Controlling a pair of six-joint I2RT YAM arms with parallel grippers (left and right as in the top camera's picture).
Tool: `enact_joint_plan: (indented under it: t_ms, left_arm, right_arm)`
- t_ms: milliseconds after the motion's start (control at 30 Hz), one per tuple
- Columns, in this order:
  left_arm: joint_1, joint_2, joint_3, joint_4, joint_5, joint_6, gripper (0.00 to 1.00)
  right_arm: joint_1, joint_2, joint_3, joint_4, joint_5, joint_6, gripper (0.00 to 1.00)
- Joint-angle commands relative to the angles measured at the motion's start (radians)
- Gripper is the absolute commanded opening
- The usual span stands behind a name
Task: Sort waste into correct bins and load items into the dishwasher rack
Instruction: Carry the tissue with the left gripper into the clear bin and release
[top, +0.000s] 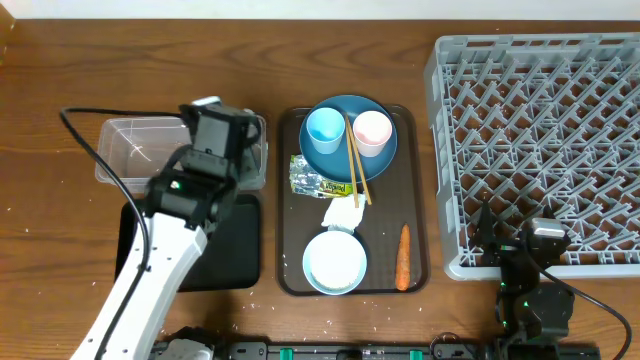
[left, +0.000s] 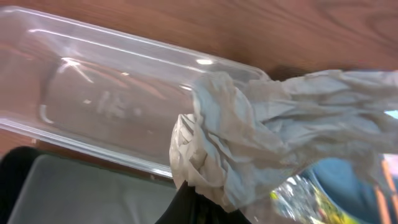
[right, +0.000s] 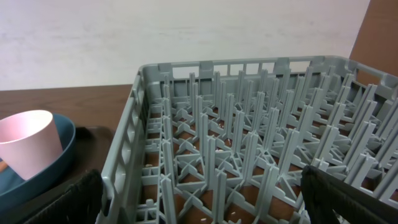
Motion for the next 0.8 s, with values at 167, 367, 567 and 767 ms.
enact_joint_plan:
  t_ms: [167,367,567,767]
  left_arm:
    - [0.124,0.158,0.018,0.066,-0.041,0.005,0.06]
    - [0.167,0.29,0.018,0.093,-0.003,0.002,0.06]
    - [0.169,0.352,0.018,0.124,0.087,0.002,0.09]
    - [0.169,0.354,0.018,0.13,0.087,0.002,0.41]
  right_arm:
    - [-0.005,0.003,-0.001,-0.004,0.0,0.003,0.99]
    - [-0.005,0.003,-0.001,-0.004,0.0,0.003,0.99]
    - [-0.005,0.003,-0.001,-0.004,0.0,0.003,0.99]
    - [-0.005,0.003,-0.001,-0.004,0.0,0.003,0.99]
